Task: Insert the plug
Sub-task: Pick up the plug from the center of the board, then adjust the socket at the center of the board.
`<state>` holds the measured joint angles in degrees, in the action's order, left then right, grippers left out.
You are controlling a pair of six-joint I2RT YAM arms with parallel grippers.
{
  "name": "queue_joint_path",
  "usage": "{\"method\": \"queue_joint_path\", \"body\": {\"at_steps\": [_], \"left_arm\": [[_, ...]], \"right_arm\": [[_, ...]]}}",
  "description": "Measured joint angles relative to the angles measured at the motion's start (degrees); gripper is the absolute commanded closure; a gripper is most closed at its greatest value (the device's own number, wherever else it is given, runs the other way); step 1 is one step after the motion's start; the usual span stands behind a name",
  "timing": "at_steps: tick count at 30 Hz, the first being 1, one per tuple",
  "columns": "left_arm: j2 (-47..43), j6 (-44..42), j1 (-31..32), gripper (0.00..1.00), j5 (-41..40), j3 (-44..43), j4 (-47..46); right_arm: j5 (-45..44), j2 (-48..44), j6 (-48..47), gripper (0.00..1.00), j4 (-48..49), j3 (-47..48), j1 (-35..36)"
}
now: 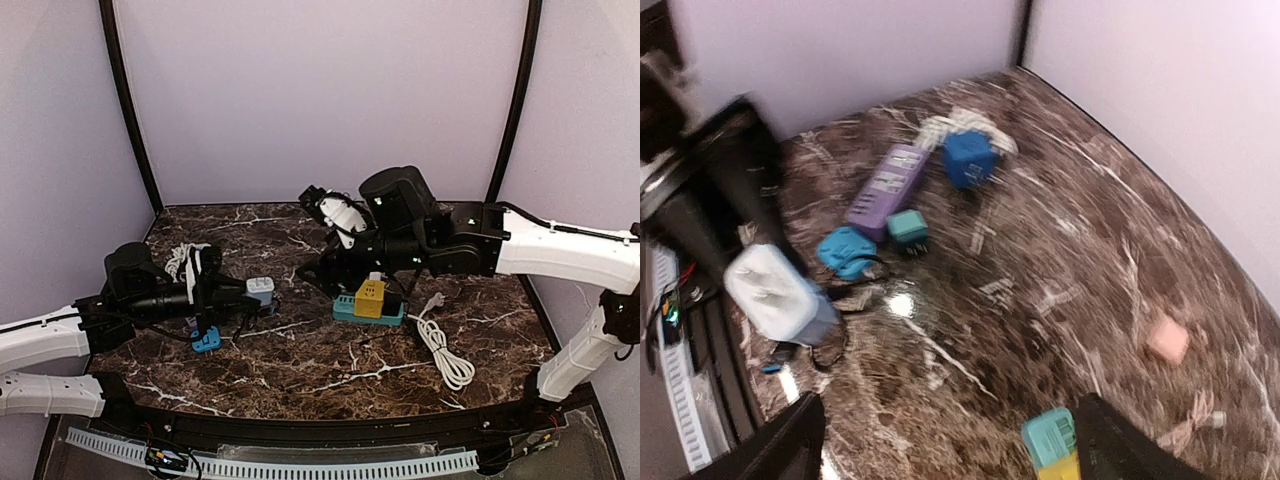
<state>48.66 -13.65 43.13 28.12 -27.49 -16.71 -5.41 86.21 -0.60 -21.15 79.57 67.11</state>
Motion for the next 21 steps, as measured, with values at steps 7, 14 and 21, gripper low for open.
{"method": "queue_joint_path", "body": {"at_steps": [7,14,21], "left_arm": [[-0.68,2.12,-0.52,0.99,-10.6,2.58,-0.85],[-2.05,3.56,-0.55,0.99,-12.55,3.93,-2.6],[-2.4,4.15,-0.52,0.99,-12.68,5.22,-4.57]], "right_arm": [[-13.22,-0.48,24.06,0.01,-12.85,-2.4,-10.88],[-16.15,1.7,42.93,0.01,-19.71,-2.97,-13.18],[-15.39,16.04,52.98,0.01,-20.57,0.42,-13.14]]}}
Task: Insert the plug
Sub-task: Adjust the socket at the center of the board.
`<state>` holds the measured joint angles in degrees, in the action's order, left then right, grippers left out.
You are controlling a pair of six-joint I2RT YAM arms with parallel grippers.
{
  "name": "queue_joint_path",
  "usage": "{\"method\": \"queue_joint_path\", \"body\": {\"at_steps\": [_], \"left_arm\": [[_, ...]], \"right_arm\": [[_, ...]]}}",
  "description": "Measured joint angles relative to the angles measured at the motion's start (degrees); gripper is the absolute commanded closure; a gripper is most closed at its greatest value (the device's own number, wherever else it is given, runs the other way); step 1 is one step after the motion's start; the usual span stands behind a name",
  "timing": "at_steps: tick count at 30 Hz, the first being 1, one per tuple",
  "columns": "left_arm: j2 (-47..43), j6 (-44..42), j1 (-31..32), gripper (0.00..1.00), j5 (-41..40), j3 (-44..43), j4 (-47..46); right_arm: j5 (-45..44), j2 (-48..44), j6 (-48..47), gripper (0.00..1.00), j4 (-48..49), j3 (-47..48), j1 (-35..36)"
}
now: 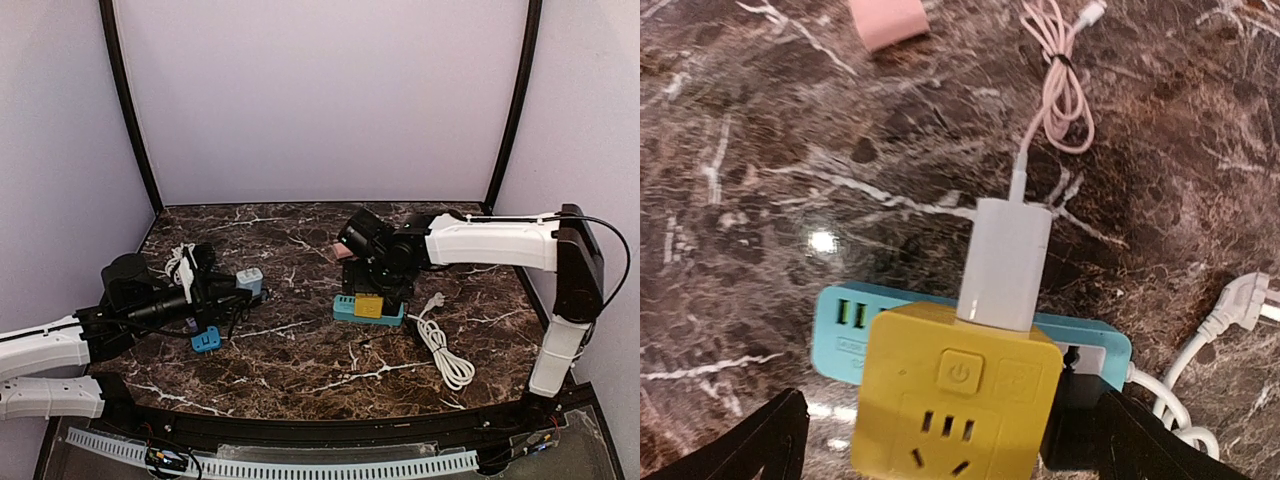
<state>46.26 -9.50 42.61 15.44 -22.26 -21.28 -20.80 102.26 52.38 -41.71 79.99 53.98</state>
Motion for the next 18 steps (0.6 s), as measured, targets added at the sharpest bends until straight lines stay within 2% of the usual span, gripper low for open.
{"method": "queue_joint_path", "body": {"at_steps": [2,8,11,16,18], "left_arm": [[-0.02,0.22,0.0,0.99,0.02,0.37,-0.48],[-0.02,0.9,-0.02,0.99,0.22,1.53,-1.79],[0.02,0.94,-0.02,0.99,0.24,1.79,-2.69],[0.33,0.74,-0.09,0.99,0.26,1.79,-4.09],[0.55,0.68,-0.13,0.99,0.31,1.79,-4.46]], "right_arm": [[-1.53,3.52,1.95,0.02,-2.34,1.36,0.15],[-3.06,5.57,4.11,0.16,-5.31,4.0,0.39],[-3.04,7.87,3.19,0.27,-5.73,6.1,0.42],[-3.28,12.02,0.59,0.55,-6.45,9.62,0.42],[-2.62,12.63,-1.18,0.59,-6.27,10.67,0.5]]}}
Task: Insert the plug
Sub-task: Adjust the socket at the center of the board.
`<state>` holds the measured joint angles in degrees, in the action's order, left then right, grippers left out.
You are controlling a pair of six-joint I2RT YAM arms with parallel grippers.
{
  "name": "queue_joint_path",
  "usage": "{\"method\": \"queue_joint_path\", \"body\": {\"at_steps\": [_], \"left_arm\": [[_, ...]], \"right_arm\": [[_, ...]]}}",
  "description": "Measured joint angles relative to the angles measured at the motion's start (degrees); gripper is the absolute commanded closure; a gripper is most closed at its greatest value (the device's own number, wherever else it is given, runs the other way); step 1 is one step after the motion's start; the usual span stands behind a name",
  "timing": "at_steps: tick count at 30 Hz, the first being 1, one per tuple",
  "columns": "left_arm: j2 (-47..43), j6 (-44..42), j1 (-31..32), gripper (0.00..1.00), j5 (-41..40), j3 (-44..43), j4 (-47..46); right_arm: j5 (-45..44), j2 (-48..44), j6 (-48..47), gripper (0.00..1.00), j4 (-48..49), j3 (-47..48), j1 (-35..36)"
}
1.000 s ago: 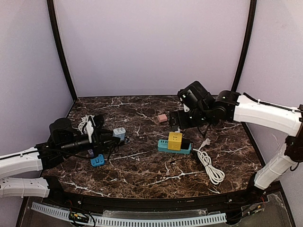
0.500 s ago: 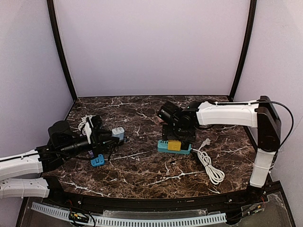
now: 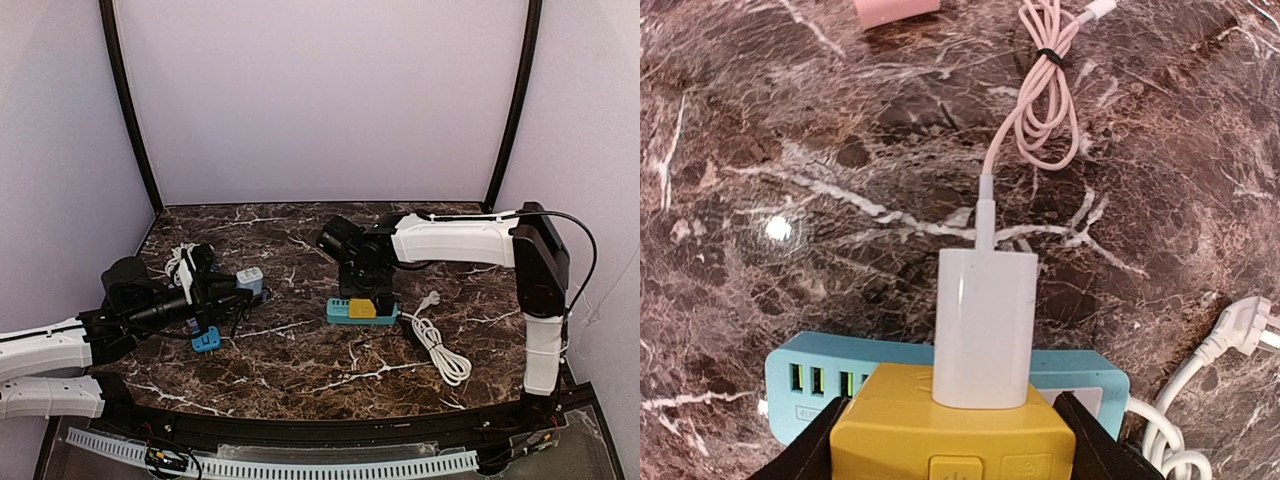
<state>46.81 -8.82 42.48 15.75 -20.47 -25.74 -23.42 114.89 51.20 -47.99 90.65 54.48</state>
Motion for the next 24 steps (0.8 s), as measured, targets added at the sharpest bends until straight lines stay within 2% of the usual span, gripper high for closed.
{"method": "queue_joint_path", "body": {"at_steps": [4,7,9,11,13,19,22,24], "left_arm": [[0.39,-0.04,0.0,0.99,0.02,0.0,-0.52],[0.66,0.04,-0.24,0.99,0.02,0.0,-1.11],[0.72,0.55,-0.48,0.99,0.09,0.0,-1.42],[0.72,1.73,-0.81,0.99,0.07,0.0,-1.44],[0.72,3.67,-1.25,0.99,0.0,0.0,-1.25],[0.7,11.89,-2.62,0.99,-0.11,-0.33,-0.98],[0.7,16.09,-3.1,0.99,1.18,-1.29,-2.16],[0.72,18.88,-3.17,0.99,3.02,-1.79,-3.89]], "right_arm": [[2.54,1.77,-7.39,0.7,2.47,2.23,1.4],[5.92,4.04,-16.68,0.7,5.95,5.07,3.34],[9.07,5.46,-24.33,0.67,8.63,6.69,5.07],[11.82,6.1,-30.53,0.58,11.13,7.15,6.6],[14.53,6.25,-35.91,0.45,13.0,7.15,7.72],[19.54,5.86,-42.8,0.09,18.14,6.16,7.69],[20.68,3.41,-43.82,0.04,22.45,3.56,7.52],[21.53,-1.36,-44.72,0.01,27.93,-1.68,7.43]]}}
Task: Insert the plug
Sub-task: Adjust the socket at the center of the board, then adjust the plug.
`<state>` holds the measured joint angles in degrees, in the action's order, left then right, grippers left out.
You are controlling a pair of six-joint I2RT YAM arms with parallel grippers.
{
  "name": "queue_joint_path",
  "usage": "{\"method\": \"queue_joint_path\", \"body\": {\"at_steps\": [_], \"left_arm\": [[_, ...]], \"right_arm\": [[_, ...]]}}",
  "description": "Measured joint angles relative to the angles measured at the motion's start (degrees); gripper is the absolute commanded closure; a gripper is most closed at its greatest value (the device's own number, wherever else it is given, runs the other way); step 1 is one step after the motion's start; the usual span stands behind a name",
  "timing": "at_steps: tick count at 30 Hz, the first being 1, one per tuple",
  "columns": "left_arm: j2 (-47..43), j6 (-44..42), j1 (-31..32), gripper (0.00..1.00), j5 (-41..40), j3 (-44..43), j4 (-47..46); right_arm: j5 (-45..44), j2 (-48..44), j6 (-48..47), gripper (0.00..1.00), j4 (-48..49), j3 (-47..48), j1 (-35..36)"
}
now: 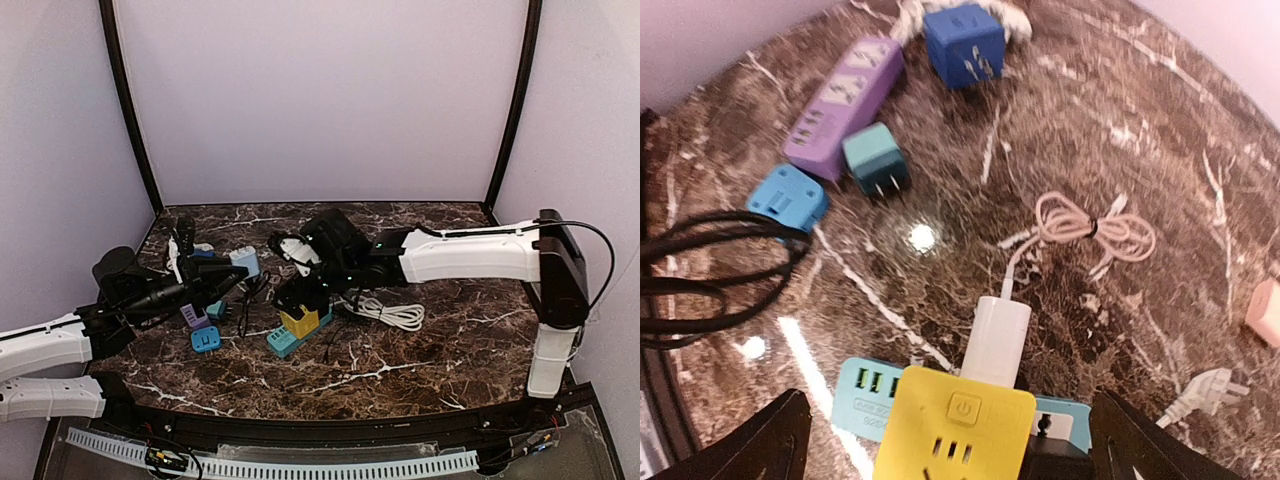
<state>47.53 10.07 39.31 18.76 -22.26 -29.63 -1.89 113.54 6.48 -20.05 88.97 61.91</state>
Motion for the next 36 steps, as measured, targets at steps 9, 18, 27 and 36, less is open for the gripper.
{"method": "queue_joint_path", "body": {"at_steps": [9,18,27,36], "left_arm": [[1.99,4.48,0.0,0.99,7.3,-1.79,-8.83],[5.49,7.02,0.5,0.99,11.74,-2.25,-14.05],[5.55,7.58,0.63,0.99,12.76,-2.25,-15.82],[5.97,8.68,0.52,0.99,14.67,-2.25,-16.52]], "right_arm": [[5.57,-27.34,-0.35,0.12,34.03,-23.02,-0.02],[11.98,-22.36,-0.22,0.3,51.36,-25.44,2.71],[18.03,-20.74,-0.13,0.57,54.8,-25.42,3.15],[22.93,-18.95,1.88,0.97,54.99,-24.35,1.68]]}}
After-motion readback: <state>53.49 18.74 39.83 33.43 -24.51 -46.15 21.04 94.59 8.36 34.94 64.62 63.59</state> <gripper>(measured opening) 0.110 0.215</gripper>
